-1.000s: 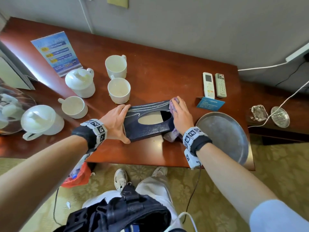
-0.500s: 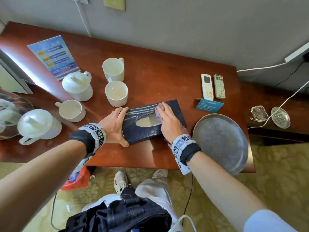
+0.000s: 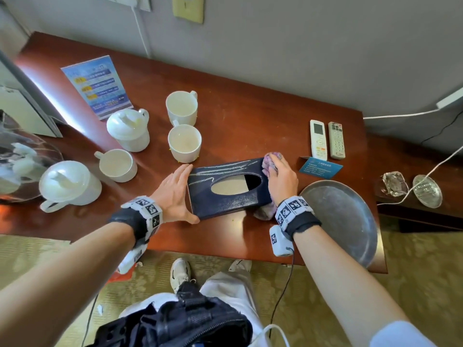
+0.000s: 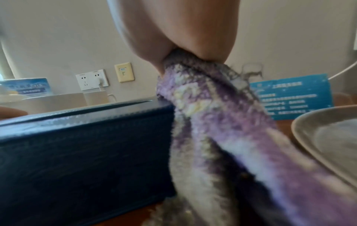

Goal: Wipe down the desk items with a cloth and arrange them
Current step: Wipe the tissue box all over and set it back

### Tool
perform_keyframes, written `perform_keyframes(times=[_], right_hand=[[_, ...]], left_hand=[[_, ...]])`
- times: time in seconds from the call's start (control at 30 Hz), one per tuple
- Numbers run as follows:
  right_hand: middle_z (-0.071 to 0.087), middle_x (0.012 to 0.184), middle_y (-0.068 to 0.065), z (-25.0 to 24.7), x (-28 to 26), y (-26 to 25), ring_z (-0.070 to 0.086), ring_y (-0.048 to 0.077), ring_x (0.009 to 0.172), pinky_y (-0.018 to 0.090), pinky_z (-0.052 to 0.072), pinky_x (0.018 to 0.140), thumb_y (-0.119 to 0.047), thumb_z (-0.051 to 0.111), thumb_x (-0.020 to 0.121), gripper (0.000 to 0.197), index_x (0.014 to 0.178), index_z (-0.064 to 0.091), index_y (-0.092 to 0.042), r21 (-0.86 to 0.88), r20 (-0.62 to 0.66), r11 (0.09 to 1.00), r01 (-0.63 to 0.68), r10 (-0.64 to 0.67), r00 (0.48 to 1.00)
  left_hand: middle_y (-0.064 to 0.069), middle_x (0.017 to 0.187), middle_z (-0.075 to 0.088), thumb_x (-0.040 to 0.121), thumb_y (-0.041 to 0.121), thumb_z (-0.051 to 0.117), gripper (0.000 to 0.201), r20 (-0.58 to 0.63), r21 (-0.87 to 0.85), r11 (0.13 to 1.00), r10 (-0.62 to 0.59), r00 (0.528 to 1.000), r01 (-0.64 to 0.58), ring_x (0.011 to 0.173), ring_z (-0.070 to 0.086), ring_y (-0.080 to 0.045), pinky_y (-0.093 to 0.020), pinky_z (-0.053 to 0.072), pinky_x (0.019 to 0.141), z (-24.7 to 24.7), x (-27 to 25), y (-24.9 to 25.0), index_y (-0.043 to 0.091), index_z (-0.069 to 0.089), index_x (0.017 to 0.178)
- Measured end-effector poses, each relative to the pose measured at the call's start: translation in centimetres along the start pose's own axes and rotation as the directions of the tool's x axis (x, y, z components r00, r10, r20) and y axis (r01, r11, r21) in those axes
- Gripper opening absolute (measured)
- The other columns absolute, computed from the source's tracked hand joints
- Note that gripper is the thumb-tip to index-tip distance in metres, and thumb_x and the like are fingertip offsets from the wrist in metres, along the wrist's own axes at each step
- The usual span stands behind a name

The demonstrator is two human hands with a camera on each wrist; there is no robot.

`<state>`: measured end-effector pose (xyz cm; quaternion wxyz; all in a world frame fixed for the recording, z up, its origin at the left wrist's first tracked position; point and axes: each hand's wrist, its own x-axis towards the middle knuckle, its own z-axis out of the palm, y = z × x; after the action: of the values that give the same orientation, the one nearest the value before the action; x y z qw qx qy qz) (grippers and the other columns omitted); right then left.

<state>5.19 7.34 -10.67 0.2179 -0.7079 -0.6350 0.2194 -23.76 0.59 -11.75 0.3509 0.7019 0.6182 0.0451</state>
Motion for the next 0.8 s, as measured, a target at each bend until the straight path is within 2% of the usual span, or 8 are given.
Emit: perform_keyframes(times=[0.13,0.3,0.4,0.47,0.5,0.57,0.63,0.8], right_hand=[[0.052,0.147,0.005,2.0,-0.2,-1.7,0.044,0.022,0.139,0.027,0.033,0.112,-0.013,0.054,0.101,0.031,0.128,0.067,-0.018,0.051,0.001,0.997,0.065,-0.065,0.998],[0.044,0.153,0.007,6.0,-3.7,-6.7,0.035,0.023,0.144,0.035,0.030,0.116,0.004,0.050,0.093,0.048,0.135,0.061,-0.016,0.029,0.244,0.958,0.284,-0.282,0.928],[0.050,0.147,0.006,5.6,-3.4,-7.2,0.047,0.027,0.134,0.040,0.043,0.105,0.008,0.048,0.087,0.052,0.129,0.065,-0.019,-0.014,0.307,0.942,0.336,-0.316,0.898],[0.059,0.133,-0.001,3.7,-1.7,-6.1,0.061,0.029,0.112,0.035,0.051,0.090,0.008,0.048,0.084,0.051,0.118,0.069,-0.024,-0.076,0.240,0.962,0.261,-0.237,0.941],[0.061,0.131,-0.003,2.4,-0.7,-5.2,0.063,0.029,0.107,0.033,0.050,0.089,0.007,0.048,0.084,0.051,0.117,0.069,-0.026,-0.135,0.190,0.973,0.187,-0.160,0.969],[0.061,0.135,-0.001,-0.1,1.0,-3.4,0.061,0.033,0.112,0.034,0.046,0.095,0.004,0.048,0.088,0.050,0.123,0.068,-0.024,-0.236,0.130,0.970,0.062,-0.032,0.991],[0.059,0.138,0.005,-1.6,1.6,-2.2,0.058,0.038,0.116,0.038,0.044,0.100,0.001,0.049,0.094,0.045,0.129,0.066,-0.021,-0.254,0.107,0.967,0.009,0.019,0.994],[0.051,0.147,0.009,0.3,0.2,-3.7,0.055,0.038,0.121,0.038,0.041,0.102,-0.011,0.051,0.100,0.032,0.129,0.065,-0.017,-0.172,0.126,0.985,0.012,0.009,0.992]], left_hand=[[-0.009,0.161,0.022,0.048,0.049,0.095,0.147,-0.033,-0.164,0.985,-0.063,0.997,0.057,0.145,0.029,-0.026,-0.038,0.026,0.121,0.3,-0.5,-0.6,0.012,0.004,0.157],[-0.008,0.154,0.032,0.045,0.048,0.097,0.144,-0.015,-0.158,0.986,-0.058,0.998,0.055,0.139,0.038,-0.026,-0.038,0.033,0.117,-0.3,-0.1,-0.3,0.013,0.010,0.154],[-0.006,0.154,0.030,0.048,0.045,0.098,0.142,0.002,-0.169,0.984,-0.057,0.998,0.056,0.138,0.040,-0.024,-0.033,0.034,0.114,-0.5,-0.2,-0.2,0.014,0.008,0.154],[-0.005,0.155,0.028,0.047,0.044,0.098,0.144,0.009,-0.170,0.984,-0.061,0.998,0.062,0.138,0.039,-0.024,-0.032,0.034,0.114,-0.5,-0.1,-0.1,0.014,0.007,0.154],[-0.006,0.155,0.028,0.046,0.045,0.098,0.145,0.010,-0.167,0.984,-0.062,0.998,0.063,0.138,0.039,-0.024,-0.033,0.034,0.114,-0.5,-0.1,-0.2,0.015,0.006,0.154],[-0.006,0.155,0.029,0.044,0.049,0.097,0.147,0.004,-0.155,0.986,-0.067,0.998,0.067,0.137,0.039,-0.025,-0.036,0.034,0.116,-0.4,0.0,-0.4,0.017,0.006,0.154],[-0.005,0.155,0.029,0.043,0.052,0.097,0.146,0.010,-0.157,0.985,-0.068,0.998,0.068,0.138,0.038,-0.025,-0.039,0.034,0.117,-0.3,-0.1,-0.6,0.020,0.006,0.154],[-0.004,0.157,0.026,0.046,0.043,0.099,0.147,0.022,-0.228,0.971,-0.067,0.998,0.070,0.139,0.037,-0.023,-0.031,0.032,0.113,0.0,0.1,-0.6,0.017,0.004,0.156]])
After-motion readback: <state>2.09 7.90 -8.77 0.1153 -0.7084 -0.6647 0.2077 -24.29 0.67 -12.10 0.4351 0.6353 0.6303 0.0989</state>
